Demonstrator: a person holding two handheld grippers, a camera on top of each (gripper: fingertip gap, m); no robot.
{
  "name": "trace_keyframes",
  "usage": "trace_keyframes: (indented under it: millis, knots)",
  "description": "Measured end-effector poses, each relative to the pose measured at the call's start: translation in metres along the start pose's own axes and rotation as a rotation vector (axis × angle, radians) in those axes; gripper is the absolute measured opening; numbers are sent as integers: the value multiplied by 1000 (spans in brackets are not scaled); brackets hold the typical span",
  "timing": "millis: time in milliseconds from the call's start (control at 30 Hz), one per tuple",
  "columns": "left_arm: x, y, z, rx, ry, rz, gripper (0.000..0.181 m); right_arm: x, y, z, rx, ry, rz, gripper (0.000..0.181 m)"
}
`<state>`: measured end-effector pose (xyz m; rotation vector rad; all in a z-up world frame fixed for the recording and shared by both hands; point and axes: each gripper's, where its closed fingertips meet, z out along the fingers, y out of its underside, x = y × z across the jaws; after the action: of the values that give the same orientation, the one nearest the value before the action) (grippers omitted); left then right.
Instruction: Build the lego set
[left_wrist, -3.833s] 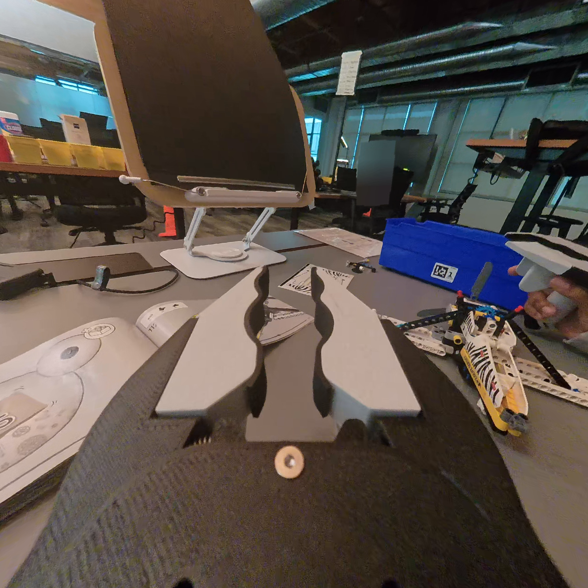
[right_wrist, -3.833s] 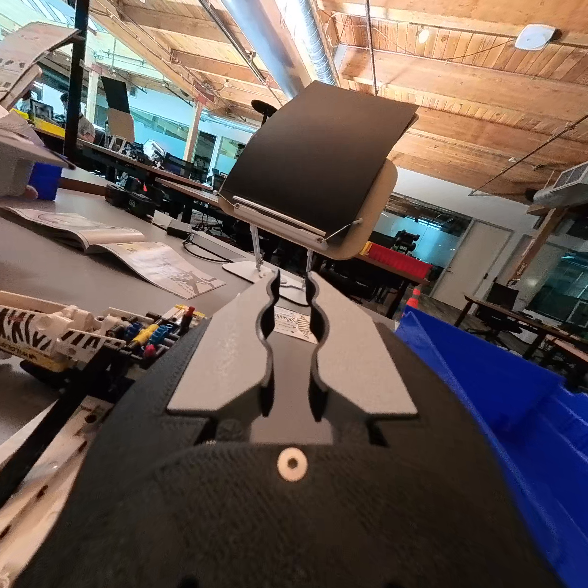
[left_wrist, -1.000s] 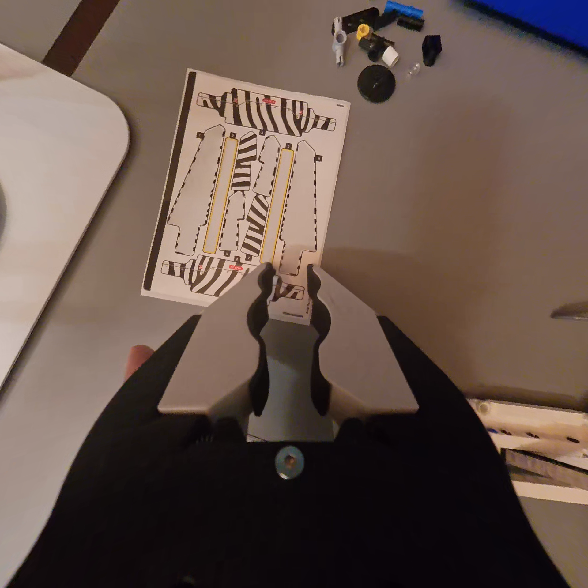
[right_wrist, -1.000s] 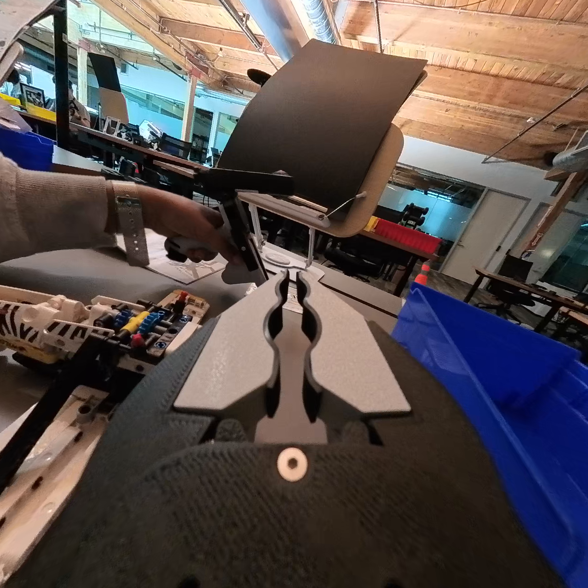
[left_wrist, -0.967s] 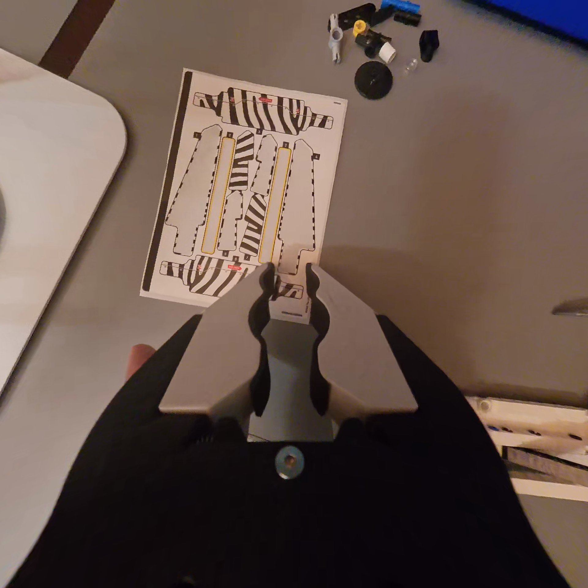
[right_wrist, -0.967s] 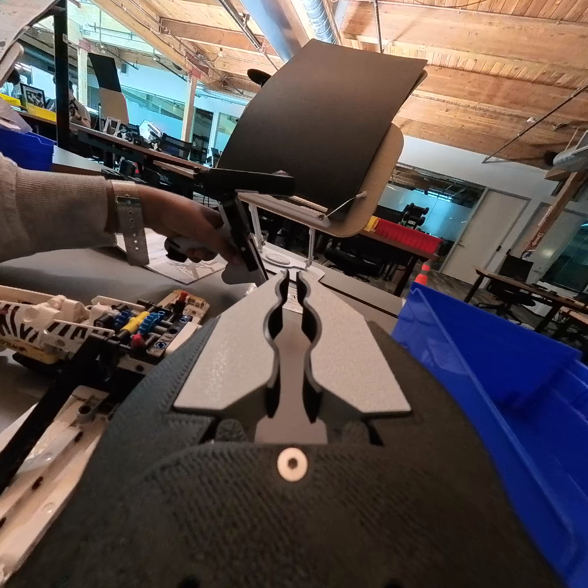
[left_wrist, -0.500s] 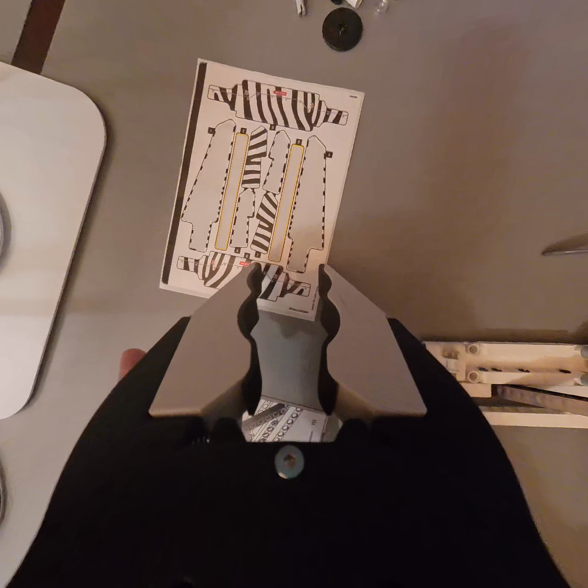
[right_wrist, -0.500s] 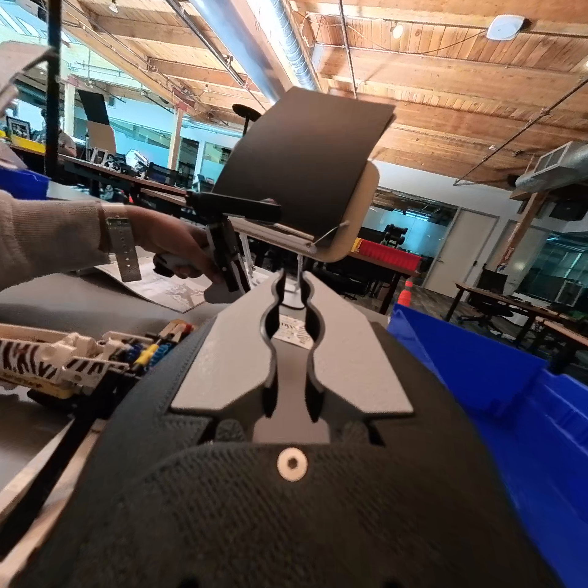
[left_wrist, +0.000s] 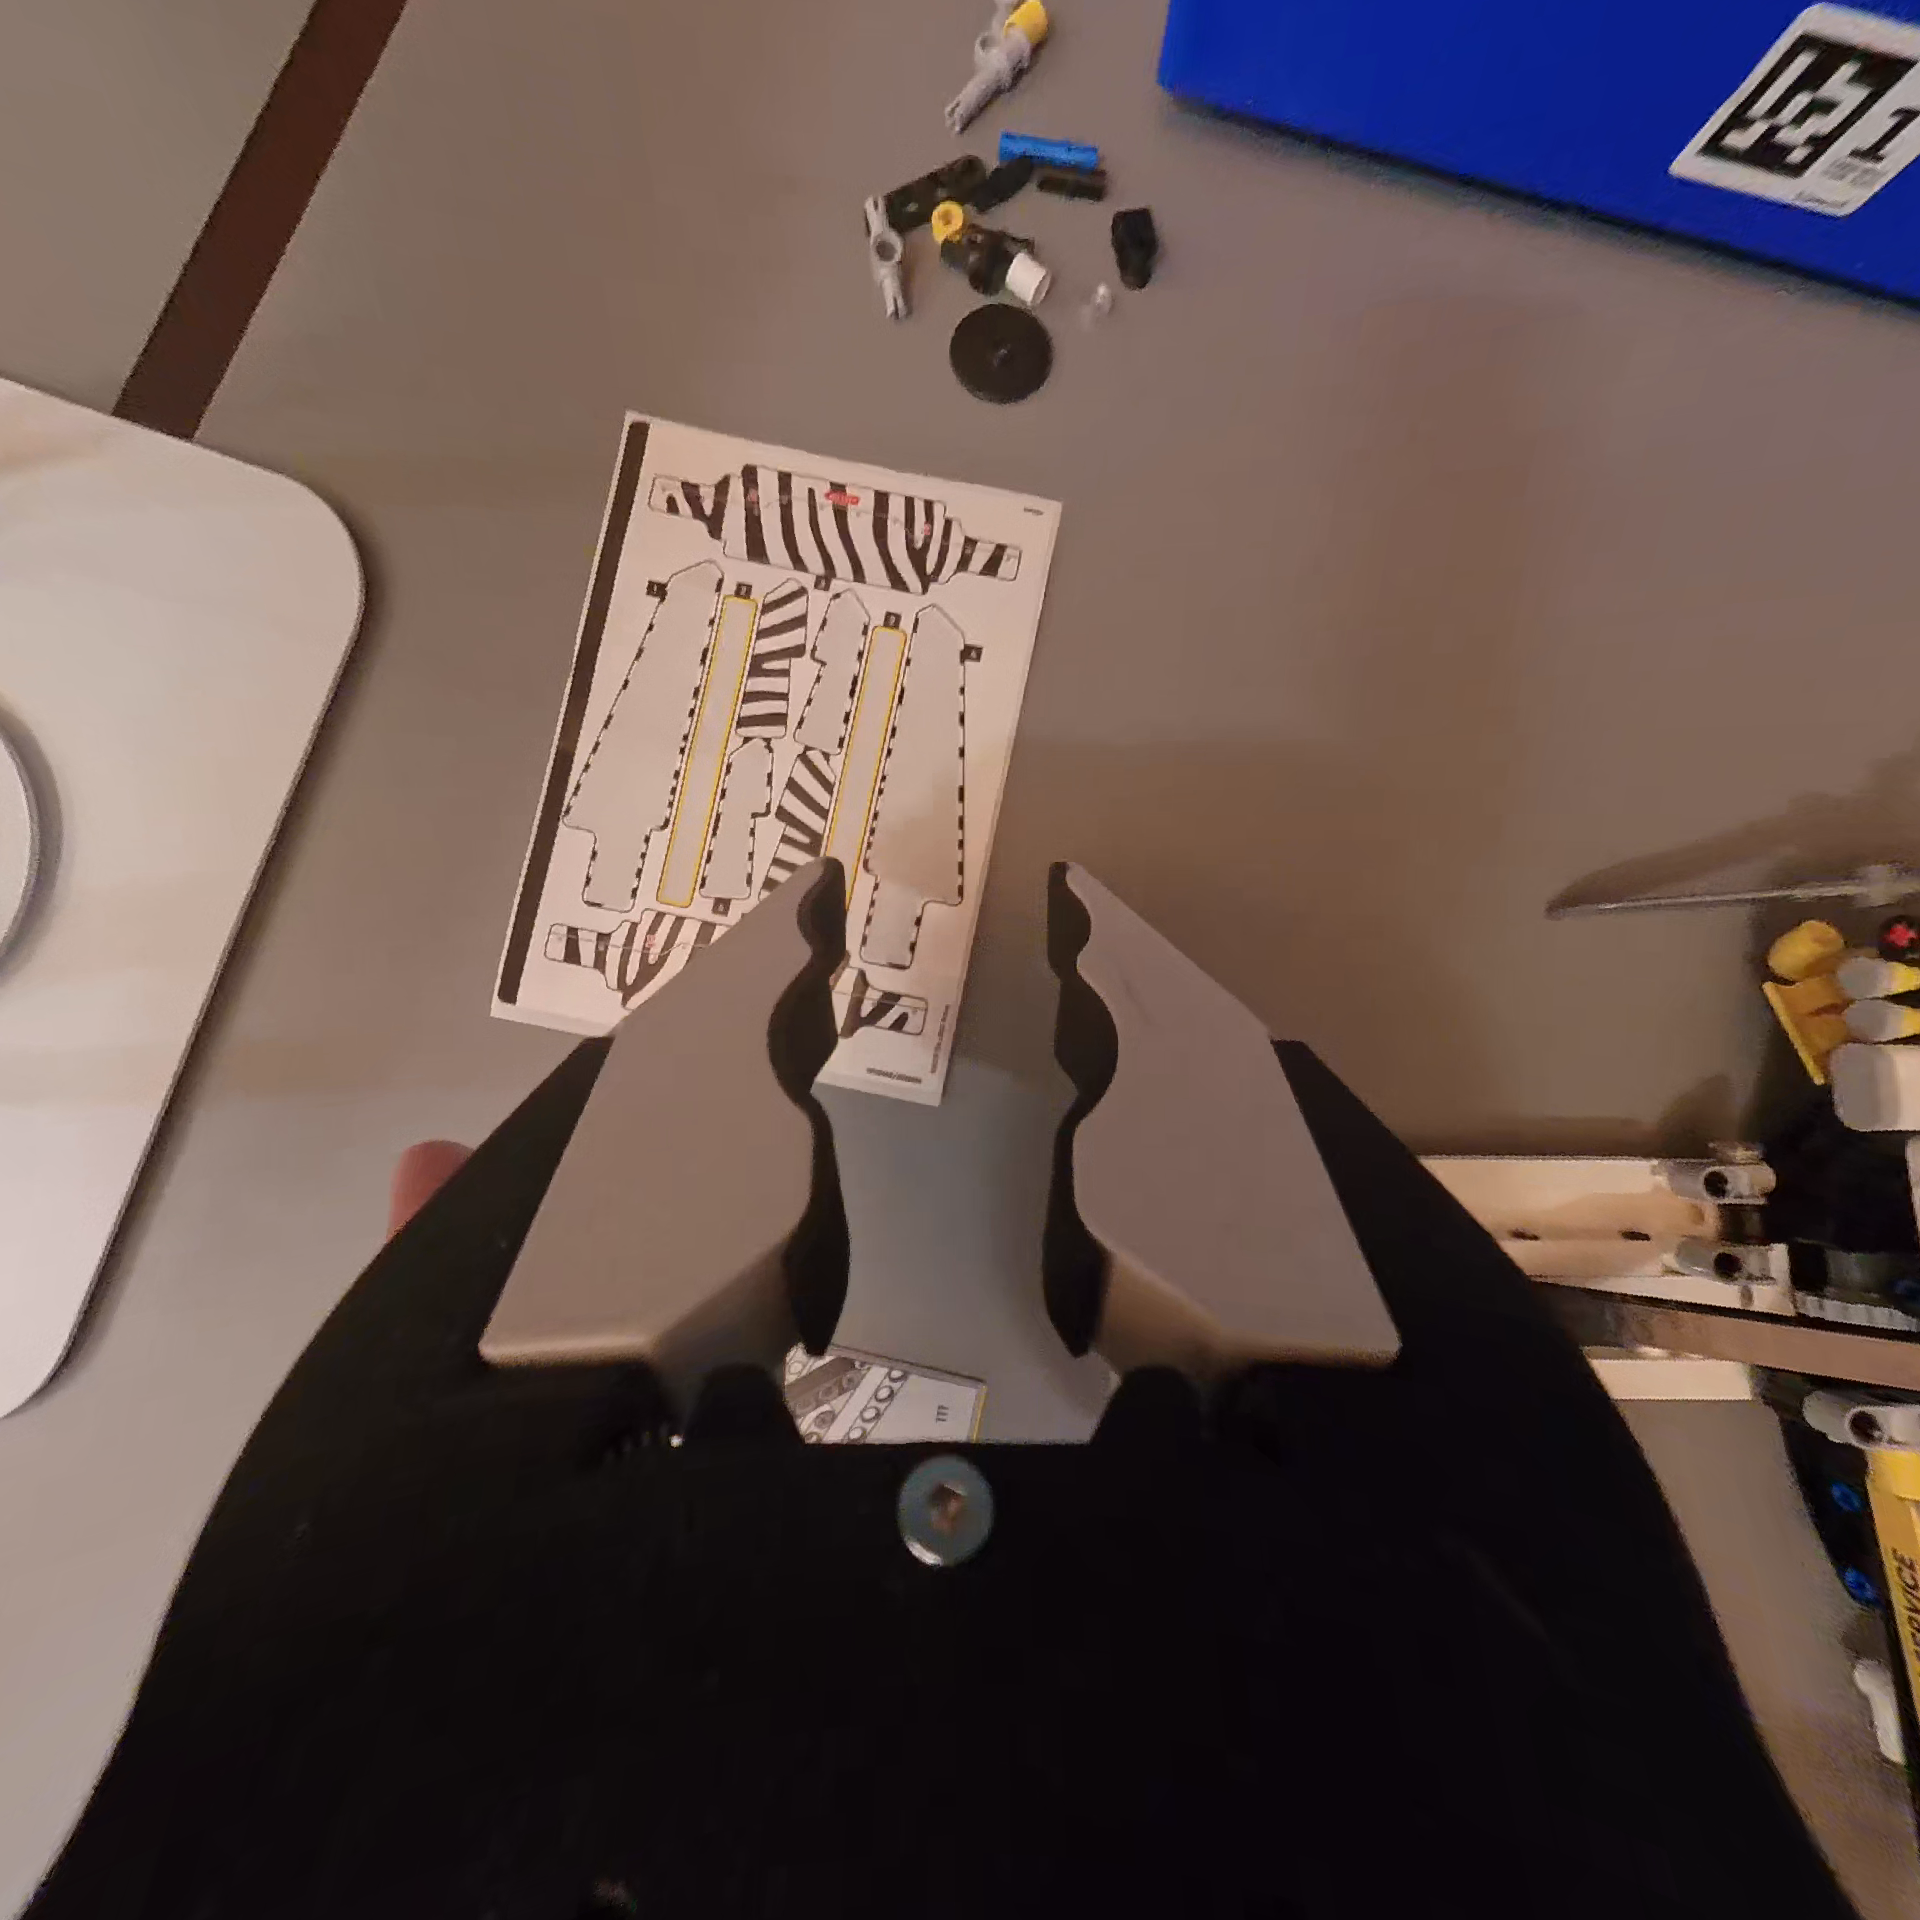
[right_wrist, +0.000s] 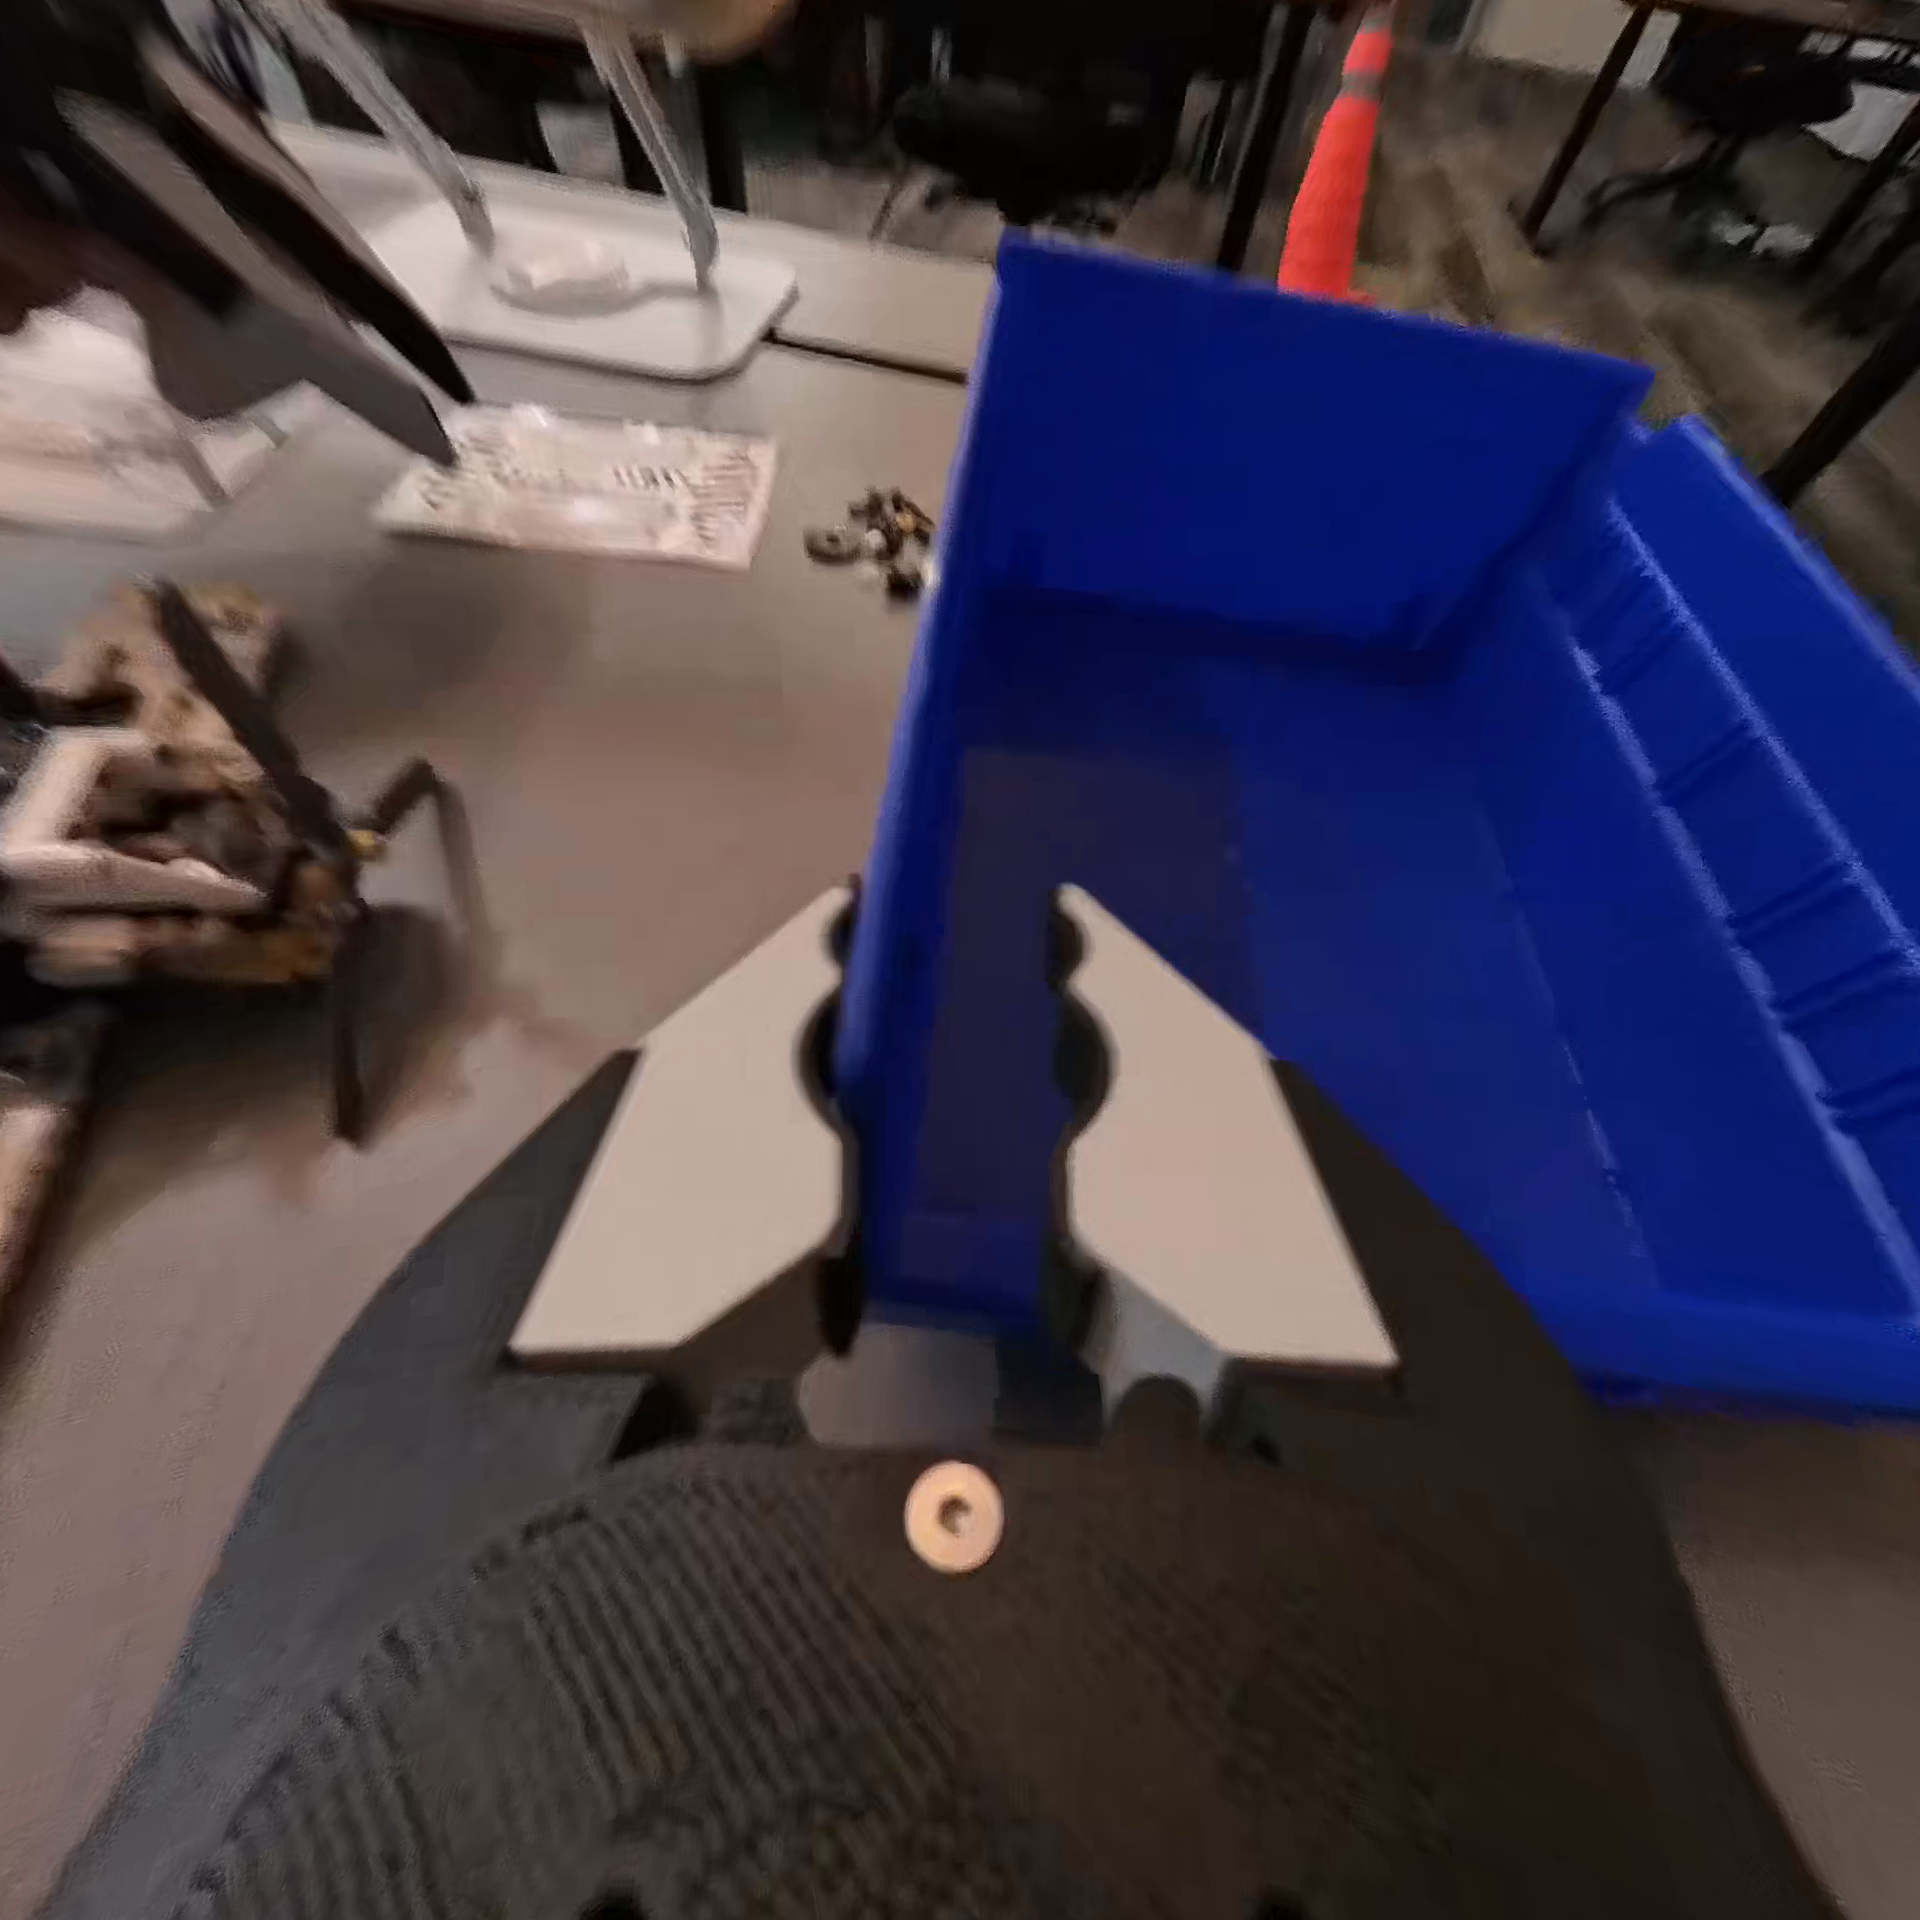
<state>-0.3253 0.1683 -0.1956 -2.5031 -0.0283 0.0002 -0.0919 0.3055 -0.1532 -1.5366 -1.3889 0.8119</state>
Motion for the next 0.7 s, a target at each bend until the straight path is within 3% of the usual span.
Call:
trace_keyframes:
  millis: [33,67,100,400,700]
  knots:
    - [0,-2,-1,8,0,4,39,1,5,2,-14,-8,-34,25]
    - [0,-3,-2,13,-2,6,39,2,6,0,-13,-9,-63,5]
    - [-1,-3,-3,17,-4,4,39,10,6,-3,-21,33,-79,3]
    - [-9,-6,-15,66,10,-41,38,59,25,-41,-130,182,47,4]
    - [-6,-6,-14,60,13,-31,38,63,27,-44,-118,217,40,3]
